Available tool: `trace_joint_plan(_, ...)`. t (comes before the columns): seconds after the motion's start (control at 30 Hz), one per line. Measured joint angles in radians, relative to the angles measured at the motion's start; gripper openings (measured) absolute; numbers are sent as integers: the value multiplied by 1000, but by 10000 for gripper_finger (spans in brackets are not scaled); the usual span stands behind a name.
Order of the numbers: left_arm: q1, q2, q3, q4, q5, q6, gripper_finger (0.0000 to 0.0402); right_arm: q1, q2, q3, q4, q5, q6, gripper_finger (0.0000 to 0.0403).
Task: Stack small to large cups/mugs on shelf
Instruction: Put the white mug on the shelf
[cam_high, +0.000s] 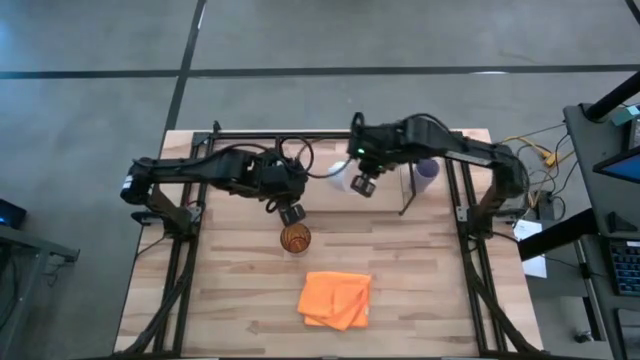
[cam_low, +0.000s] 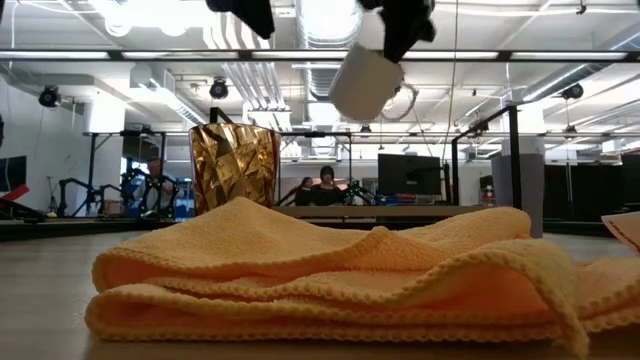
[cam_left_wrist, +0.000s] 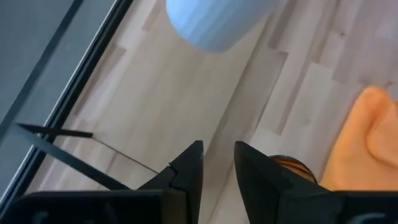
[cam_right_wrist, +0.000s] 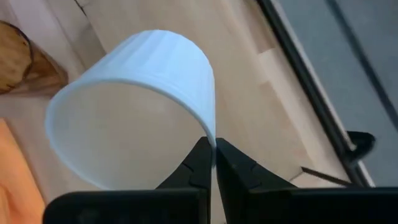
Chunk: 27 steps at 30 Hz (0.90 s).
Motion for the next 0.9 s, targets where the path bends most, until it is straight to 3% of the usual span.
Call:
trace_joint_plan(0.17, 0, -12, -25, -6, 1, -59, 77, -36, 144, 94, 6, -20, -37, 9)
trace_joint_plan(0.5, -21, -126, -26, -38, 0, -162, 77, -100, 392, 401, -37, -175, -147, 8)
trace_joint_plan(0.9, -23, -280, -39, -60, -193, -176, 77, -140, 418, 351, -17, -208, -190, 8)
